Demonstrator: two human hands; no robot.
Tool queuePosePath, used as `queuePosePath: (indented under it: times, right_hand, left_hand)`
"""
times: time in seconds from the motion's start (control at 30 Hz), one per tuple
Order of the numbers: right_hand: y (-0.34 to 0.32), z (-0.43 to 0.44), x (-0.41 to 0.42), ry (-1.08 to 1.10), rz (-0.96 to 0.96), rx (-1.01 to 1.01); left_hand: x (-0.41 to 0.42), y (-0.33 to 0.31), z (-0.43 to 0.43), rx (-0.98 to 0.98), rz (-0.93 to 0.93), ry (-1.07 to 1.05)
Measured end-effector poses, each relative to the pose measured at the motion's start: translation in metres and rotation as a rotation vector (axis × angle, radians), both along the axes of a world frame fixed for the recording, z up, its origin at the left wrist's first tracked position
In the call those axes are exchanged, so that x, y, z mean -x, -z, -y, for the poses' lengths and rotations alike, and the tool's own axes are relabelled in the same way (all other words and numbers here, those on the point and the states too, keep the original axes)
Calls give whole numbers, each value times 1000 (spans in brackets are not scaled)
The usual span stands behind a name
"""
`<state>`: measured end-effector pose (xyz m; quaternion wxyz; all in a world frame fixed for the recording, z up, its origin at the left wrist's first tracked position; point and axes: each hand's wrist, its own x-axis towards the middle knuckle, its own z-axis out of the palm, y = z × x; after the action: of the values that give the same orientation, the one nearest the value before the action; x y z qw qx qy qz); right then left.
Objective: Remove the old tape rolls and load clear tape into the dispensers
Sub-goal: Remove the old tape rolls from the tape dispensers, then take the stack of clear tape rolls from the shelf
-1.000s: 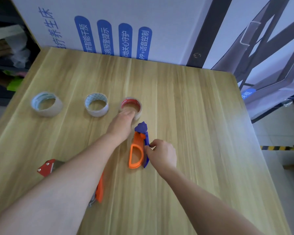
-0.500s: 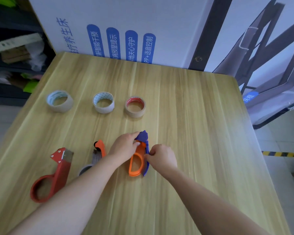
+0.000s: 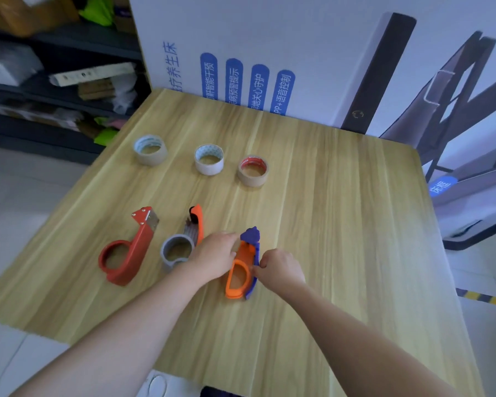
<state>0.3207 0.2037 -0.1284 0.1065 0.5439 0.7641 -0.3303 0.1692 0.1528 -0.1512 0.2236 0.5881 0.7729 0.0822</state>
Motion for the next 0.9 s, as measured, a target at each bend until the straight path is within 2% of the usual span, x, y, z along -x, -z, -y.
queuePosePath:
  times: [0.1, 0.23, 0.47, 0.9]
  right_hand:
    - [-16, 7, 7, -115, 71, -79]
    - [-41, 20, 25, -272, 130, -216]
    - [-80, 57, 81, -636, -15, -426]
    - [-151, 167, 250, -1014, -157, -617]
  left_hand:
    - [11, -14, 20, 2, -126, 17]
    - [30, -44, 51, 9, -297, -64]
    - [74, -90, 124, 25, -492, -242]
    - [187, -171, 294, 65, -699, -583]
